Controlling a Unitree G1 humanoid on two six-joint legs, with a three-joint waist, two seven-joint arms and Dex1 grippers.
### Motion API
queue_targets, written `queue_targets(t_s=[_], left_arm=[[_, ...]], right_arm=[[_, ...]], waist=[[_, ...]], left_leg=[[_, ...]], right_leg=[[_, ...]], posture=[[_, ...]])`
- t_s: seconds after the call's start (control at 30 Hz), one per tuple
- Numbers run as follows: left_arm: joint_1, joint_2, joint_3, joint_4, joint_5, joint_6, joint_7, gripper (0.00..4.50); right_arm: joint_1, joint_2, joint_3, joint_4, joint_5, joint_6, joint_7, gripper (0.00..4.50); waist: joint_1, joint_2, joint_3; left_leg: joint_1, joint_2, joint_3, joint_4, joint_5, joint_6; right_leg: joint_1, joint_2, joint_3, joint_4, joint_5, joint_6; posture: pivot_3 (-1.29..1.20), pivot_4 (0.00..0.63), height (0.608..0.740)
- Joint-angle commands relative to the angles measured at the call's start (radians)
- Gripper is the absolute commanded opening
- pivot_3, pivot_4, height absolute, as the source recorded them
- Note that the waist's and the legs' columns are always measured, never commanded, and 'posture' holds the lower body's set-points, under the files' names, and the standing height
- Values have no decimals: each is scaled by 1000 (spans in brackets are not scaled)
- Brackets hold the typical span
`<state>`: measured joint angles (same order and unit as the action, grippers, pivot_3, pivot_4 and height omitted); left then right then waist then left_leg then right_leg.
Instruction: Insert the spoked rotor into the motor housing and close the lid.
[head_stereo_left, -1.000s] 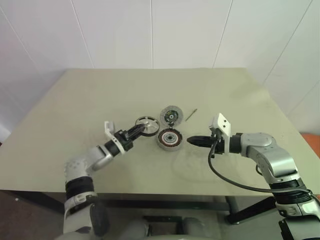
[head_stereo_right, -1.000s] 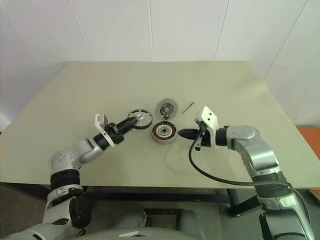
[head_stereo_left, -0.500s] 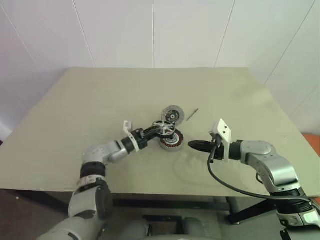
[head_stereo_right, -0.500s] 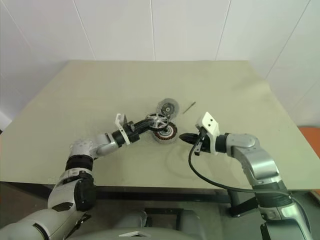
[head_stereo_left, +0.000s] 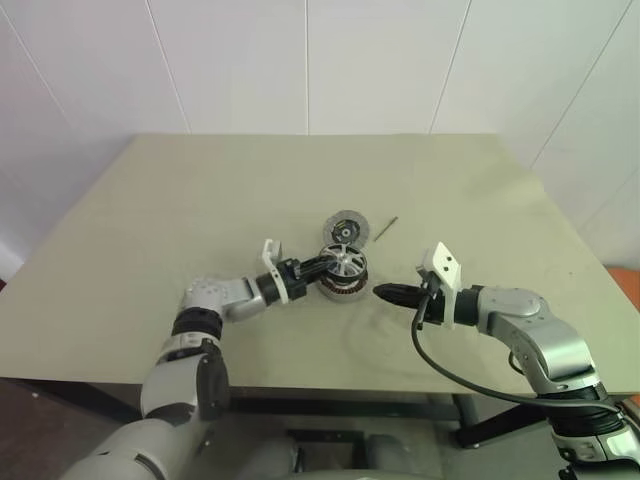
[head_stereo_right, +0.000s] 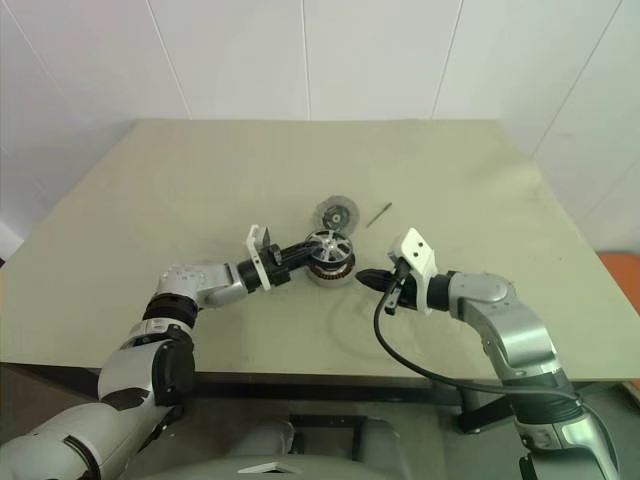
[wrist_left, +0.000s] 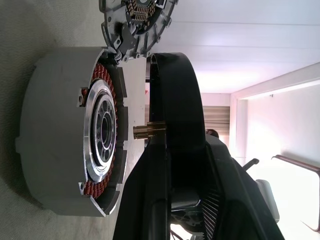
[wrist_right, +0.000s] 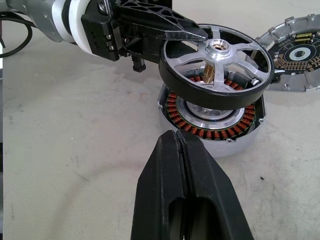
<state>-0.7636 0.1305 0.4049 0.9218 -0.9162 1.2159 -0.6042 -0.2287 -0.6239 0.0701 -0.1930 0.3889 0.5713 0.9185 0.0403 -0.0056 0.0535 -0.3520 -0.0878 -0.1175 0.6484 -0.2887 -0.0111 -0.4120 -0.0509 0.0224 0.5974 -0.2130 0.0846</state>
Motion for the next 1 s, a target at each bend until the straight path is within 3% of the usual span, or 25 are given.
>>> queue_targets(t_s=[0.03, 1.0], left_arm=[[-42, 2, -10, 21, 36, -14, -55, 475], [-94, -15, -5, 137, 216, -71, -178, 475]], right_arm=[[-2, -4, -26, -43, 21, -1, -4, 0], [54, -23, -82, -90, 87, 17, -24, 0]], waist=[[0, 0, 0], [1, 0, -1]], left_leg=[[0, 0, 0, 0, 0, 0], [1, 0, 0, 2, 0, 0]], right_leg=[[0, 0, 0, 0, 0, 0], [2, 0, 0, 1, 2, 3]], posture=[[0, 0, 740], [0, 0, 740]])
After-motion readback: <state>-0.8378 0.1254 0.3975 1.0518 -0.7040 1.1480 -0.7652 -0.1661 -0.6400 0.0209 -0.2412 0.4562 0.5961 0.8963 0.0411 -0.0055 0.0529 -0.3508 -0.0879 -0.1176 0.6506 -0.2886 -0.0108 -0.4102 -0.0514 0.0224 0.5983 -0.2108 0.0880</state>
